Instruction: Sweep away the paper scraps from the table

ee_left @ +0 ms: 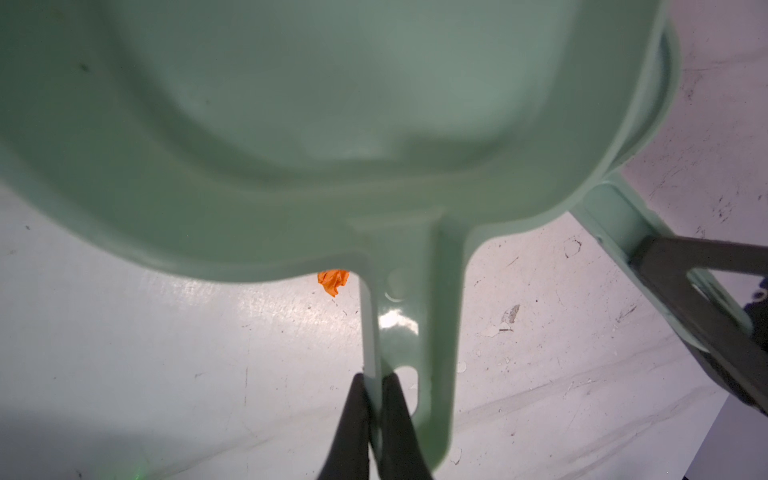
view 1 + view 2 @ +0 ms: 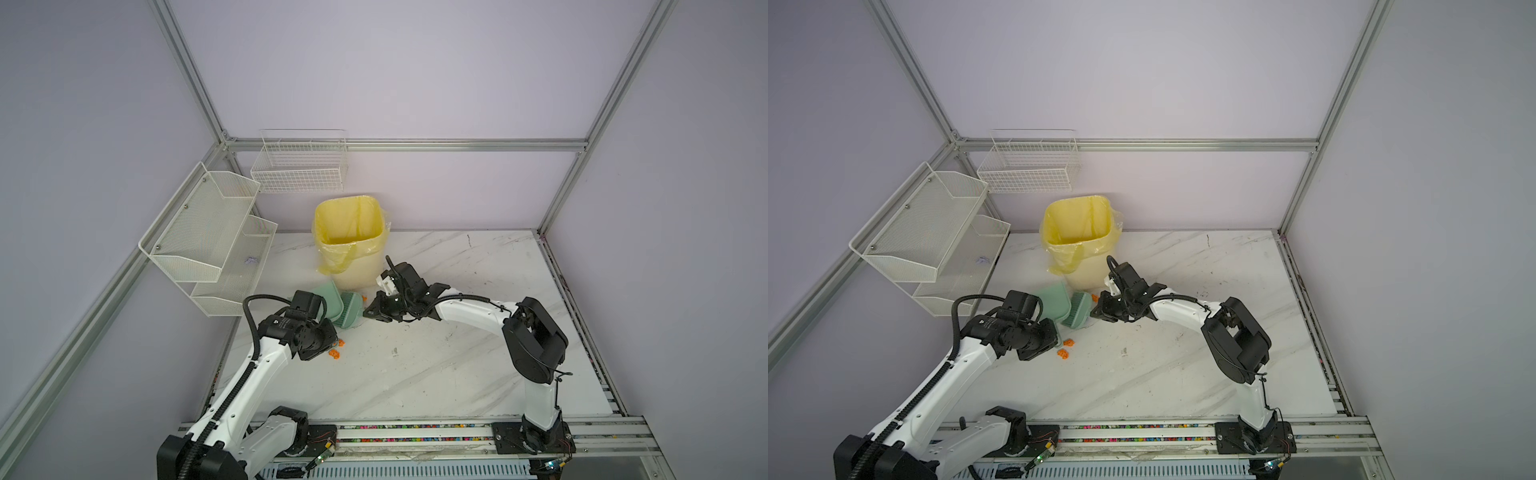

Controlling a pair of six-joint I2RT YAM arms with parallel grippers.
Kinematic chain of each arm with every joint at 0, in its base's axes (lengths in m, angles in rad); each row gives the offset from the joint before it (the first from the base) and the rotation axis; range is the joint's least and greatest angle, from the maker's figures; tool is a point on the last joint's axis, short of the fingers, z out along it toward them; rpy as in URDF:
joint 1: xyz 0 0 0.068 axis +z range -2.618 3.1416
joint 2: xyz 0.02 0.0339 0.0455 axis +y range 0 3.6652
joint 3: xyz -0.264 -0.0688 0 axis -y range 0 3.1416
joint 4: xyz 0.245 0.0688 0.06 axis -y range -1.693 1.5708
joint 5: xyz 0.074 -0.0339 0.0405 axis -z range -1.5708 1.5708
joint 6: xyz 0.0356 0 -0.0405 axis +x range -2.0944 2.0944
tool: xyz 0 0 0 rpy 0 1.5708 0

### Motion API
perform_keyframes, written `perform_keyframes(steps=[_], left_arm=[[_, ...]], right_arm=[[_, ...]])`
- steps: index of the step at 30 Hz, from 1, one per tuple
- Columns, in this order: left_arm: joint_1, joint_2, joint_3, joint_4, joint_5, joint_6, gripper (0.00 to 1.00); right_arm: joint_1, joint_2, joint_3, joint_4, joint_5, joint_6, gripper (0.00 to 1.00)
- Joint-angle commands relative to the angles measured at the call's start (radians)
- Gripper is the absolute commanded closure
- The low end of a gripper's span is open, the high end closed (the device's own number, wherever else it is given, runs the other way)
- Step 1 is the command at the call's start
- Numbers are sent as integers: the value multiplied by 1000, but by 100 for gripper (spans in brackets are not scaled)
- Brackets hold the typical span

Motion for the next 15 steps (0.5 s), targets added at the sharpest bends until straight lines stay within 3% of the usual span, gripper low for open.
perform_keyframes(steps=[1, 15], left_arm=[[5, -2, -31, 13, 30, 23, 100], [5, 4, -64, 48, 32, 28, 100]], right_arm=[[-50, -9, -33, 24, -16, 7, 100], [-261, -184, -226, -111, -41, -88, 100]])
